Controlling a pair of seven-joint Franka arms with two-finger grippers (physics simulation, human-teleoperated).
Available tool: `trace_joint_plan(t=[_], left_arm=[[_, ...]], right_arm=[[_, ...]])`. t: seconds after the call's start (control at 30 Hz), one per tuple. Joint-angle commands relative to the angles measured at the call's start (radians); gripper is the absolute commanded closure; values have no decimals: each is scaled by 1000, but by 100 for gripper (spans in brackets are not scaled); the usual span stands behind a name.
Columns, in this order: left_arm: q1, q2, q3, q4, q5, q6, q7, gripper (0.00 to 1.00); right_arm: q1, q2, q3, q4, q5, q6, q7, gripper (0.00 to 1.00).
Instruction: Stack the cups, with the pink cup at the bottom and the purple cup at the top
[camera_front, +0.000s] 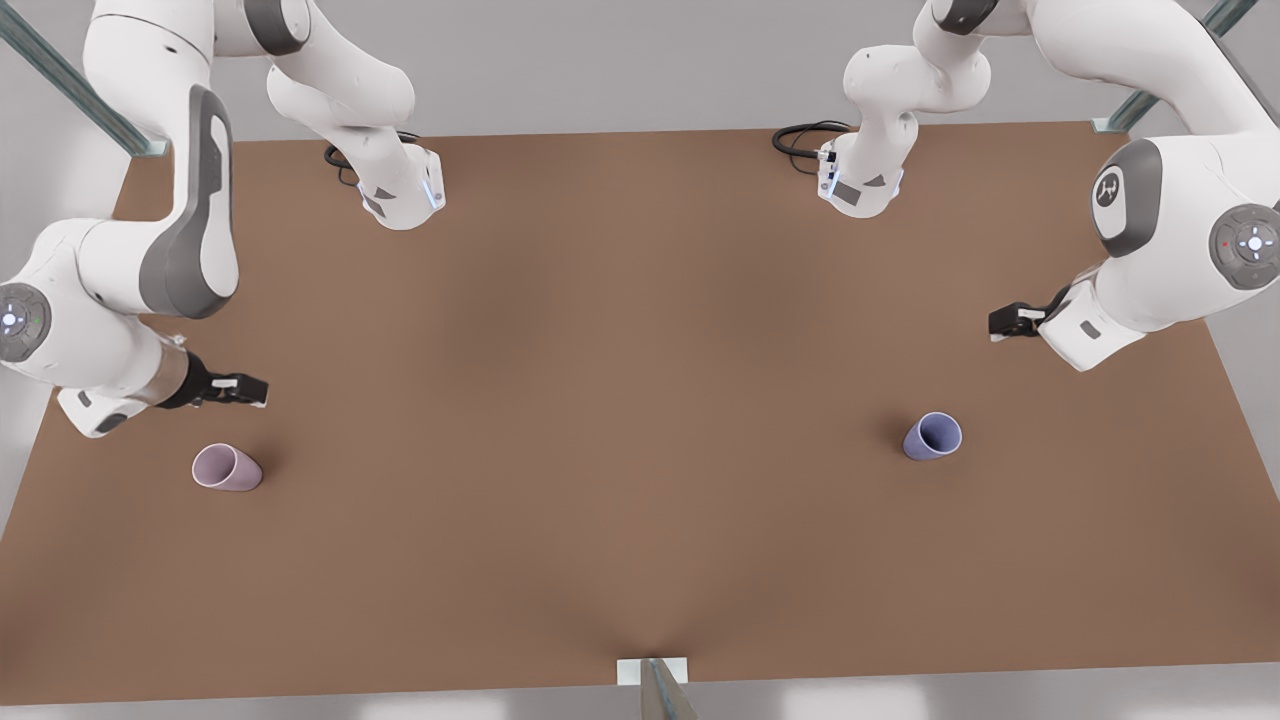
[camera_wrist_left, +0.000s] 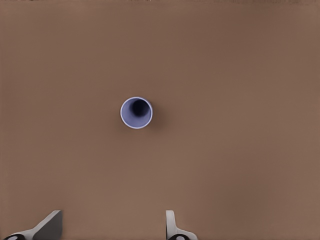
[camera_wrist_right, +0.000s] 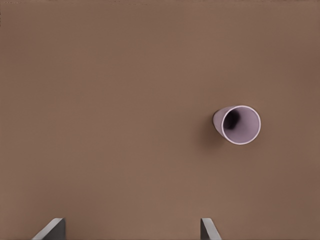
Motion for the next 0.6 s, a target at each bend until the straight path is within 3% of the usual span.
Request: trace_joint_plan(t=[0.0,0.1,0.2,0.43,0.57], left_arm=[[0,-2,0,0,-1,14,24,0],[0,-11,11,-1,-18,54,28,0],[0,-2,11,-9,-23,134,24,0],[6,7,43,-12,-23,139,24,0],[9,13,50,-10,-23,136,24,0]], right_arm=[[8,-15,-5,-34,-4,83,-9,0],[18,-32,-17,-69,-28,98,-16,0],[18,-23,-116,-100,-25,144,-200,0],[-168,197,-136,-86,61,374,-671,0],[-171,333,-165,-67,103,473,-806,0]])
